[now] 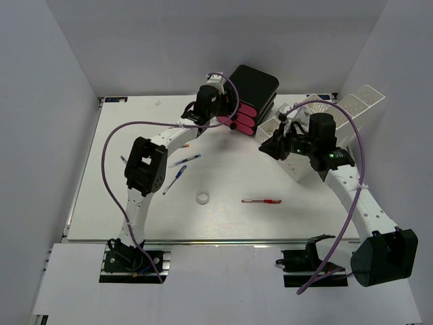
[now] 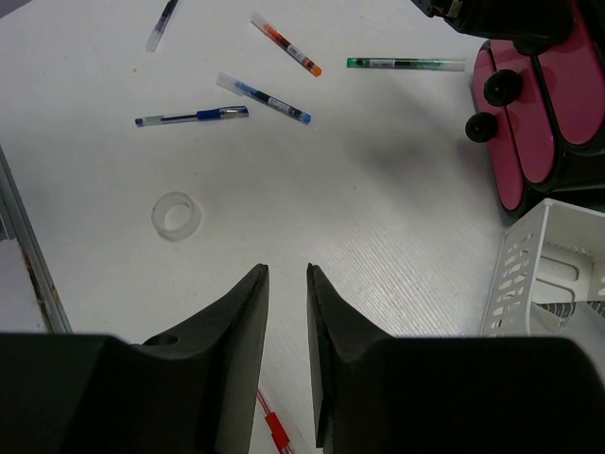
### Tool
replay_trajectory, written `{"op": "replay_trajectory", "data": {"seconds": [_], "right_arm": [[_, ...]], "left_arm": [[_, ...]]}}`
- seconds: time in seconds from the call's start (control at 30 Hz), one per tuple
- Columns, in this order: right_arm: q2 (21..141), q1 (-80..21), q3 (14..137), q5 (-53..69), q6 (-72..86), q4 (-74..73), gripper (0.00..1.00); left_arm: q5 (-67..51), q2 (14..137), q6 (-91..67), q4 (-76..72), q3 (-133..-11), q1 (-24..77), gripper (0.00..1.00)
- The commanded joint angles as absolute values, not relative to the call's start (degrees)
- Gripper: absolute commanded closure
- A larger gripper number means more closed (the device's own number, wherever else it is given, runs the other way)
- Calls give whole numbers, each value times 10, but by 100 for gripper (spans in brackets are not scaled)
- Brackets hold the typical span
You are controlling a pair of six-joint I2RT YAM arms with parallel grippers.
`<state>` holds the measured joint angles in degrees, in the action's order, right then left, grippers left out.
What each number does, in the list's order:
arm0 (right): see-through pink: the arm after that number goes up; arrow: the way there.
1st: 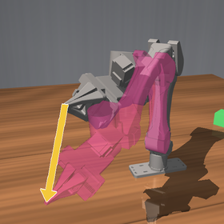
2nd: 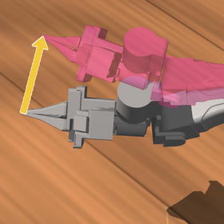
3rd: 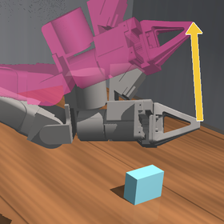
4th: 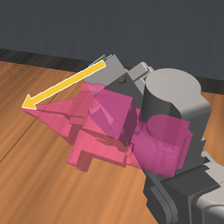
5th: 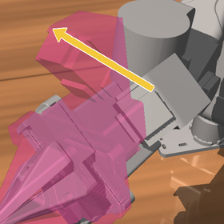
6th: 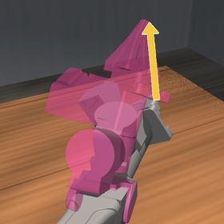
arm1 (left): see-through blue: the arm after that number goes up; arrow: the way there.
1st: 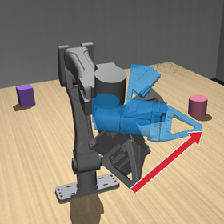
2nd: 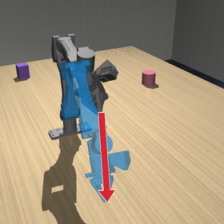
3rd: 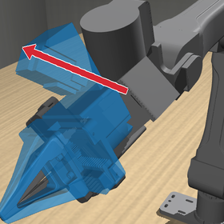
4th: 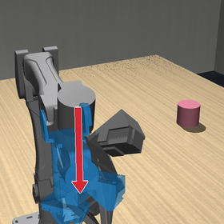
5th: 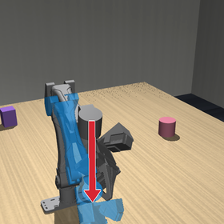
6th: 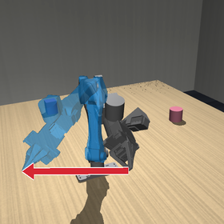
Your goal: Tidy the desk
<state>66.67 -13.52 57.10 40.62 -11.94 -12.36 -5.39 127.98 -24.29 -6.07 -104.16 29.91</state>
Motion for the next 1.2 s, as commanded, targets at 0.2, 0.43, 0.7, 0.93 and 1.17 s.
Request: {"op": "replay_trajectory", "data": {"seconds": [0.2, 0.43, 0.7, 0.93, 1.17], "right_arm": [[656, -131, 566, 401, -129, -117, 71], [657, -130, 566, 400, -130, -117, 71], [653, -123, 563, 404, -132, -117, 70], [660, -115, 561, 414, -132, -113, 69], [661, -111, 561, 422, -133, -118, 59]], "left_arm": [[-58, 1291, -258, -54, -1084, 297, 40], [-65, 1274, -268, -68, -1057, 297, 67], [-66, 1180, -266, -112, -908, 292, 82], [-71, 1104, -262, -146, -807, 292, 80], [-63, 1092, -261, -120, -815, 292, 34]]}}
